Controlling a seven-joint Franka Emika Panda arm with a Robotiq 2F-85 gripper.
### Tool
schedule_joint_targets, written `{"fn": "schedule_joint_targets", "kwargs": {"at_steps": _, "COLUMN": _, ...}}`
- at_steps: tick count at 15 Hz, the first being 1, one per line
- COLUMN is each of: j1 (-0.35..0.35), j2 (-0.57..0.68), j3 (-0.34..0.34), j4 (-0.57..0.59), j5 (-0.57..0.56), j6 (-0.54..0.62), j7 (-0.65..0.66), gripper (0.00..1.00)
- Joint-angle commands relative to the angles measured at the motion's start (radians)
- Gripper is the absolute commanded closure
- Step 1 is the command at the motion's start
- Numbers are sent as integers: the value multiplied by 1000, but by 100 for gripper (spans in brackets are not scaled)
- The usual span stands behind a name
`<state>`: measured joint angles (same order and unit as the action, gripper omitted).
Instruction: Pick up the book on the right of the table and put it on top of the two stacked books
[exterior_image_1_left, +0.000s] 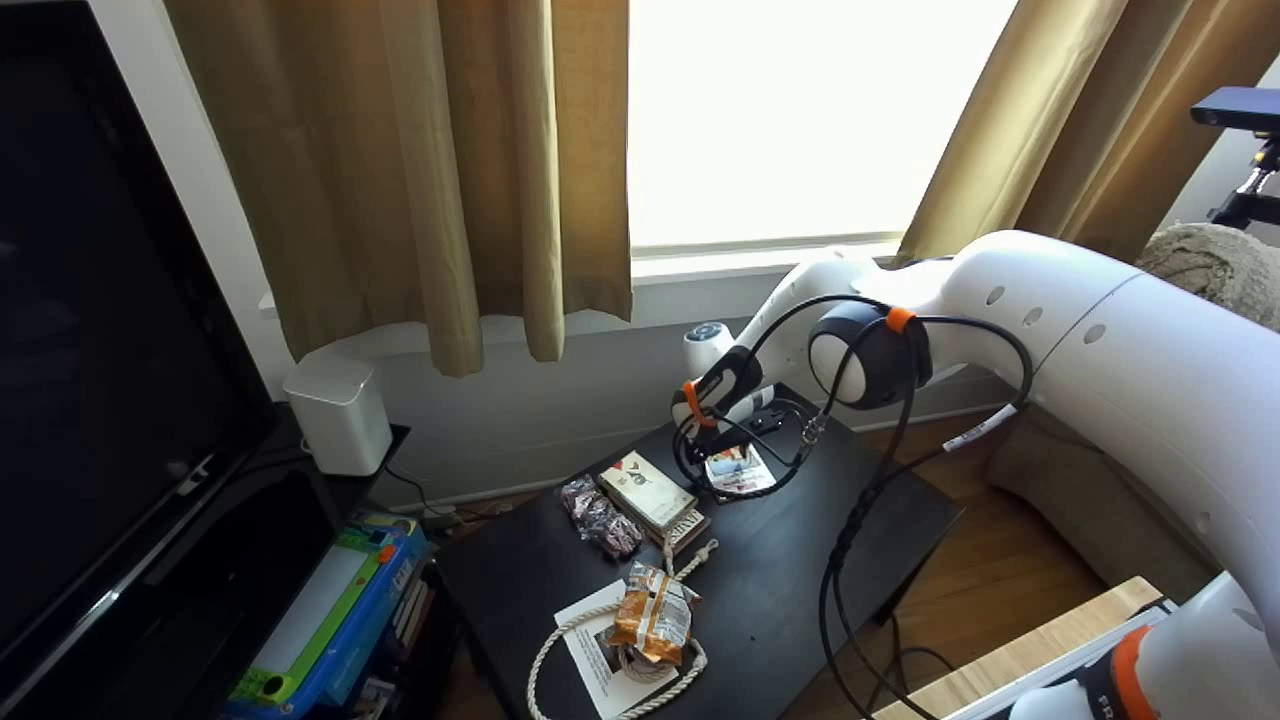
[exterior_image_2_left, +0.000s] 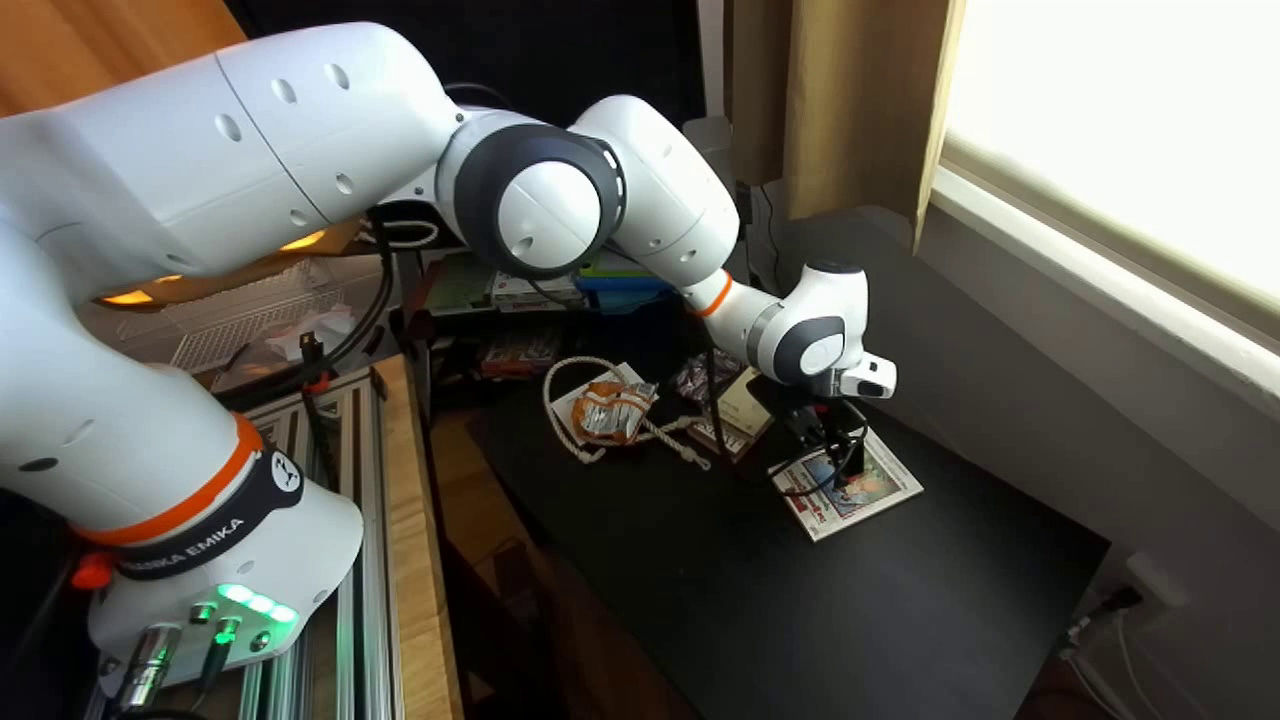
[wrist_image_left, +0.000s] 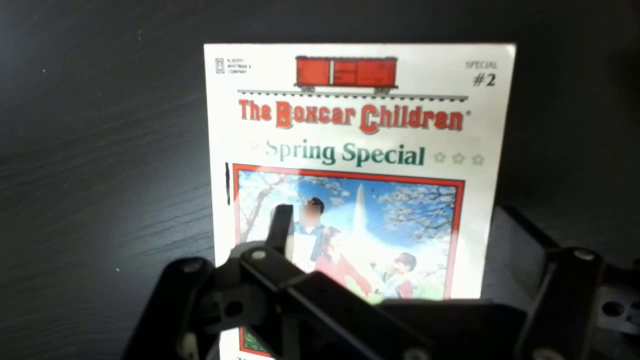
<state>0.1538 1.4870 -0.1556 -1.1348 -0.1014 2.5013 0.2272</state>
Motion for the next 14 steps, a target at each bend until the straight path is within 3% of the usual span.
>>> {"fn": "schedule_joint_targets", "kwargs": {"at_steps": 1, "j1": 17, "j2": 0, "j3": -12, "j4": -31, "j5": -23, "j6": 45, "j7": 32, "gripper": 0}}
{"fn": "schedule_joint_targets", "kwargs": {"at_steps": 2, "j1": 18, "j2": 0, "j3": -14, "j4": -32, "j5": -22, "j6": 43, "j7": 32, "gripper": 0}}
{"fn": "schedule_joint_targets", "kwargs": {"at_steps": 3, "j1": 21, "j2": 0, "j3": -20, "j4": -33, "j5": -23, "j6": 39, "j7": 38, "gripper": 22}}
{"fn": "schedule_joint_targets", "kwargs": {"at_steps": 12, "j1": 19, "j2": -2, "j3": -25, "j4": -54, "j5": -20, "j6": 30, "j7": 54, "gripper": 88}}
{"fn": "schedule_joint_targets", "kwargs": {"at_steps": 14, "j1": 16, "j2": 24, "j3": -24, "j4": -13, "j5": -13, "j6": 18, "j7": 52, "gripper": 98}}
